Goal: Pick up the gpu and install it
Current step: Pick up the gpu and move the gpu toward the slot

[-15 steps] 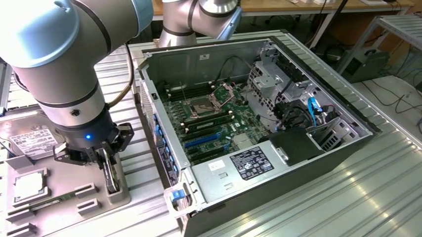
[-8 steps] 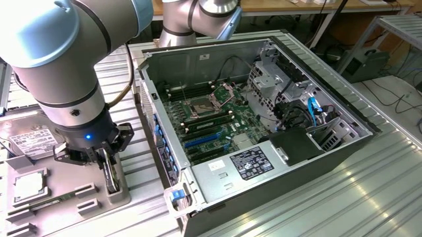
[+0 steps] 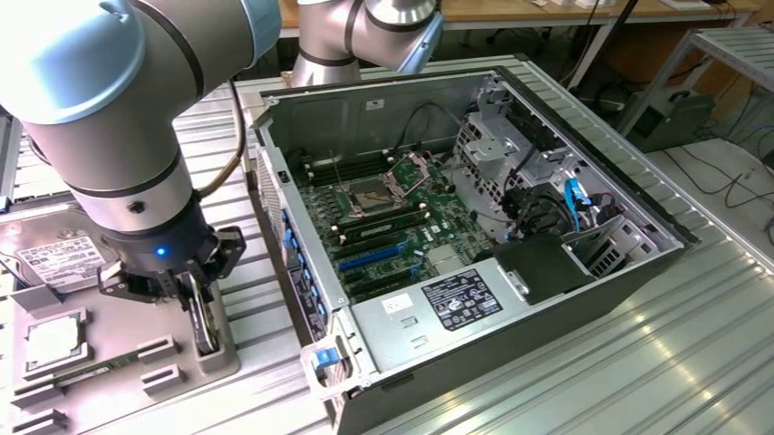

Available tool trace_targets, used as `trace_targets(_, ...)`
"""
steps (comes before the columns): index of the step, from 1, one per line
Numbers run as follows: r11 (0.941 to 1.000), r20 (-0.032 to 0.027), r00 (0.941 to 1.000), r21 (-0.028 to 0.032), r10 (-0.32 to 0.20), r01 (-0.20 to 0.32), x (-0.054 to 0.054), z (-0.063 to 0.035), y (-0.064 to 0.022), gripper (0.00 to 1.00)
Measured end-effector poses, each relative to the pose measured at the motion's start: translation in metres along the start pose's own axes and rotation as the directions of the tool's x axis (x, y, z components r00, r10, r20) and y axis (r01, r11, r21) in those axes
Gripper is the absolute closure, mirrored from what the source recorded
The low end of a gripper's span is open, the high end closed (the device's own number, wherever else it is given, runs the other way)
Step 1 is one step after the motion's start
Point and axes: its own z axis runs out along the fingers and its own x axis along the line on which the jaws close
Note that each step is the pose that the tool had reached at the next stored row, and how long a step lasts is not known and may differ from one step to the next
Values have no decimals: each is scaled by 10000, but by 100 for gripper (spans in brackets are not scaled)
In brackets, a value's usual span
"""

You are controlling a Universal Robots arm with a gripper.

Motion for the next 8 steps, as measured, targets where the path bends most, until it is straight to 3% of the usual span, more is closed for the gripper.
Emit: trace_targets(8,9959,27,9959,23,905,-905,1,-1,0,72)
